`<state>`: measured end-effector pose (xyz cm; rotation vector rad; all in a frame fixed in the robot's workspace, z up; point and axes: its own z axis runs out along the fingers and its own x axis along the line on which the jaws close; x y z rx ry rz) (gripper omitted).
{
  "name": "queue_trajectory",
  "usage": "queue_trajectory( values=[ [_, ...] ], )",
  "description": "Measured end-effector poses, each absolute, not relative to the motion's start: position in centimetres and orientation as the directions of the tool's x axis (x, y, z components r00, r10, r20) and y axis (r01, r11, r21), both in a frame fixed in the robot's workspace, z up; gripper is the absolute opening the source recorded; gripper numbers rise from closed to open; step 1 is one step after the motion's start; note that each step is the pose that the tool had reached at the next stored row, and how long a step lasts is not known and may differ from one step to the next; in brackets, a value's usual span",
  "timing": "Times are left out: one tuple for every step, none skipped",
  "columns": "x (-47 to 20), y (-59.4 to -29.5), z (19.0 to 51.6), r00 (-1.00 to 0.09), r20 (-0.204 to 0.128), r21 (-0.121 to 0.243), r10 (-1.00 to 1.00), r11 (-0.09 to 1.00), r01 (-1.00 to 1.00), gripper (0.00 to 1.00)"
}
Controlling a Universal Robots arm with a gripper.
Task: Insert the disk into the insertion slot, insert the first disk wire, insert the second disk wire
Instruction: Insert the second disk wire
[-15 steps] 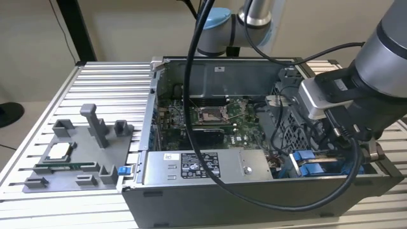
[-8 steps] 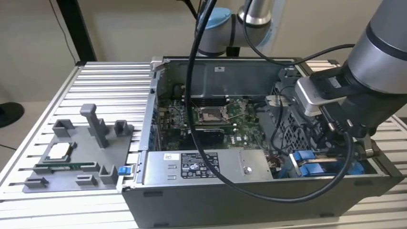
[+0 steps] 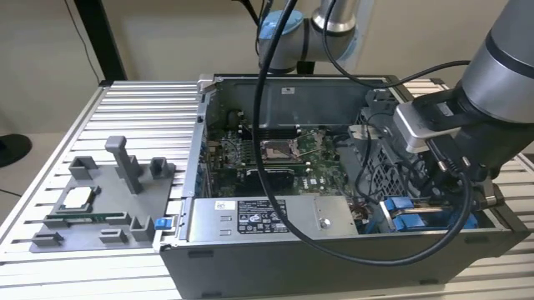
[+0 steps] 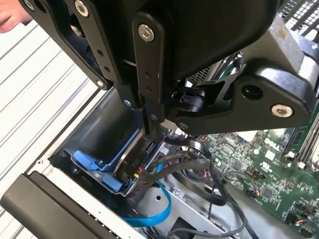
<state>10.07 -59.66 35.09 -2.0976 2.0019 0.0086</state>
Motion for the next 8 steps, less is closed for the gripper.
queue_trajectory(
  values=[
    [10.13,-59.66,35.02,0.061,-0.169,-0.169,-0.984,-0.032,-0.985,0.0],
    [10.17,-59.65,34.95,0.061,-0.167,-0.169,-0.984,-0.032,-0.985,0.0],
    [10.2,-59.64,34.86,0.06,-0.166,-0.169,-0.984,-0.032,-0.985,0.0],
    [10.22,-59.63,34.77,0.06,-0.165,-0.169,-0.984,-0.032,-0.985,0.0],
    [10.25,-59.61,34.7,0.061,-0.164,-0.169,-0.985,-0.032,-0.985,0.0],
    [10.27,-59.58,34.66,0.061,-0.164,-0.169,-0.985,-0.032,-0.985,0.0],
    [10.28,-59.55,34.64,0.061,-0.164,-0.169,-0.985,-0.032,-0.985,0.0],
    [10.29,-59.51,34.63,0.061,-0.164,-0.17,-0.985,-0.032,-0.985,0.0]
  ],
)
